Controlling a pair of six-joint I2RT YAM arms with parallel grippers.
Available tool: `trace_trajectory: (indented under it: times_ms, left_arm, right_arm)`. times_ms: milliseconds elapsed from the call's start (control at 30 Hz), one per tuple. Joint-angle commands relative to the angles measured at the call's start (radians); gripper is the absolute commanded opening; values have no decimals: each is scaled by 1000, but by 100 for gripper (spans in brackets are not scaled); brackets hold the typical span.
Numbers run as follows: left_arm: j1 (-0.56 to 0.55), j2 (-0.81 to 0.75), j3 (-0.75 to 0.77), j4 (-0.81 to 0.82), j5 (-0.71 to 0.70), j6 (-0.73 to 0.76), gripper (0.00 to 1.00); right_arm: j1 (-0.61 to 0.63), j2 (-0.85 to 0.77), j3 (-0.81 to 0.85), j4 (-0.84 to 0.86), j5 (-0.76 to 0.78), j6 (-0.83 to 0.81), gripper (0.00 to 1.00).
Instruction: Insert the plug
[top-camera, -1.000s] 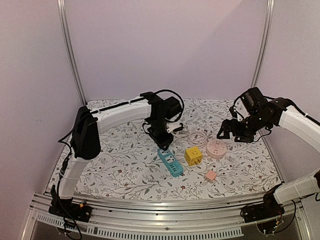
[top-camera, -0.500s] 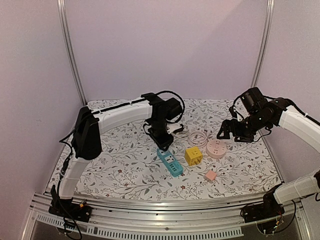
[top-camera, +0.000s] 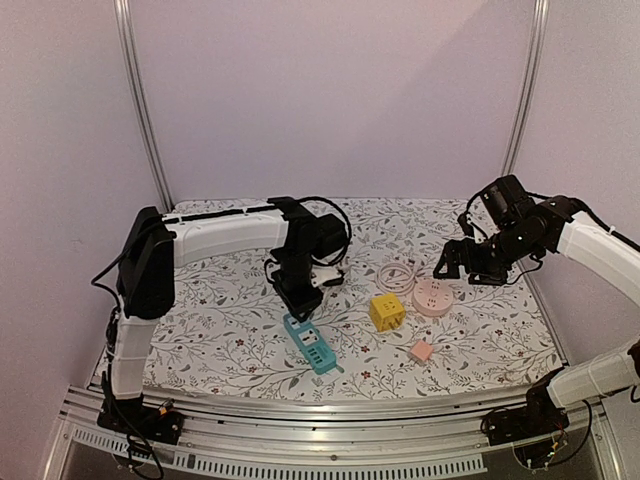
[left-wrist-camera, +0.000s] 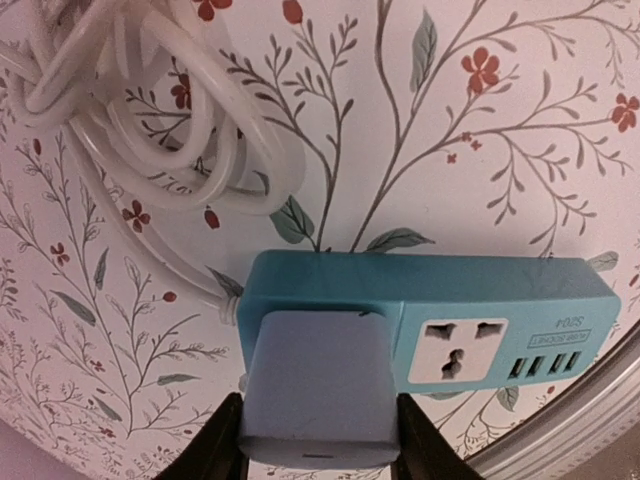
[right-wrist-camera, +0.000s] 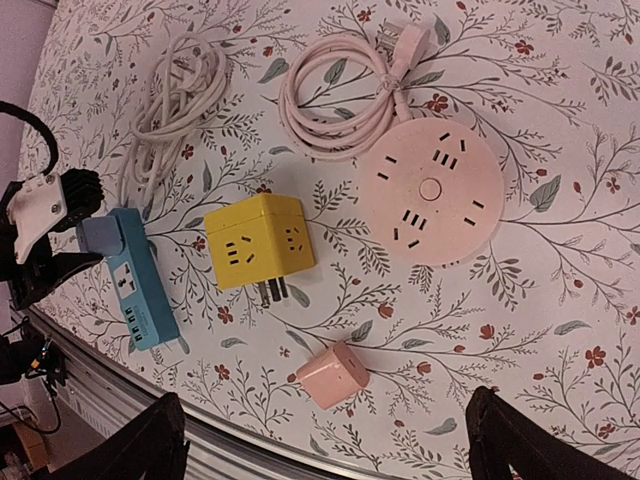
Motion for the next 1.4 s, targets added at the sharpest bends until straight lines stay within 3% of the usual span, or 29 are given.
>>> trace_trajectory:
  times_ms: [0,833,1100,1367]
  left_arm:
    - [-13,-8,-67,-82,22,-19,0]
    - [-15,176,49,-63,-3,-21,1]
    - [-12,196,69,-56,-3,-26,19]
    - [2,127,80,-66,-29,-33,28]
  right_arm:
    - [1,12,-16,18,-15,8,96]
    - [1,78,2,23,3,-29,96]
    - [-1,101,19,24,9,-47,96]
    - [0,91,27,17,22,-55,96]
